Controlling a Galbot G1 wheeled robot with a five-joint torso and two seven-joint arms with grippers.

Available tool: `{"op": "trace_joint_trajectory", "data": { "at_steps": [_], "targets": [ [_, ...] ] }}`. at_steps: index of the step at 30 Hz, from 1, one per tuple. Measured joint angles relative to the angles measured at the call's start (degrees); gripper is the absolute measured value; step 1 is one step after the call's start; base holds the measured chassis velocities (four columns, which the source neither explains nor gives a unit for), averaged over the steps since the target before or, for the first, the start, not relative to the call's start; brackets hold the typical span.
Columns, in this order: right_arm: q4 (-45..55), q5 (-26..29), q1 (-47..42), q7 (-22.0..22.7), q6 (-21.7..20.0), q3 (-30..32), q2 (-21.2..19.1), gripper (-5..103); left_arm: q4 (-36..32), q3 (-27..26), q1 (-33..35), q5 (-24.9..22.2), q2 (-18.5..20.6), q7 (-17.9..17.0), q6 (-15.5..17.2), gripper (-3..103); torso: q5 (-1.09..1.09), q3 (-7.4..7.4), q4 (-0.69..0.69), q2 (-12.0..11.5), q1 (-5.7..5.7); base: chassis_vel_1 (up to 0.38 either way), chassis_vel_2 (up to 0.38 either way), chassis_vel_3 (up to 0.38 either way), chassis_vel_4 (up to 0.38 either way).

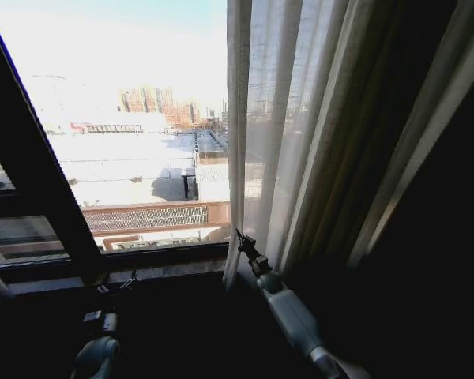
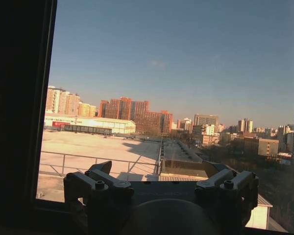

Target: Open the curtains by pulling them apart, changing their state from closed to fully open.

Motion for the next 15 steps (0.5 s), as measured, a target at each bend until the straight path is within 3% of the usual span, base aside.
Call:
{"op": "trace_joint_trajectory", "data": {
  "at_steps": [15],
  "targets": [
    [0.19,0.21,-0.48,-0.76,0.59,0.11,0.27,0,0.0,-0.01,0.0,0.0,0.0,0.0,0.0,100,0.02,0.0,0.02,0.0,0.0,-0.343,-0.352,0.343,0.35]
  ]
}}
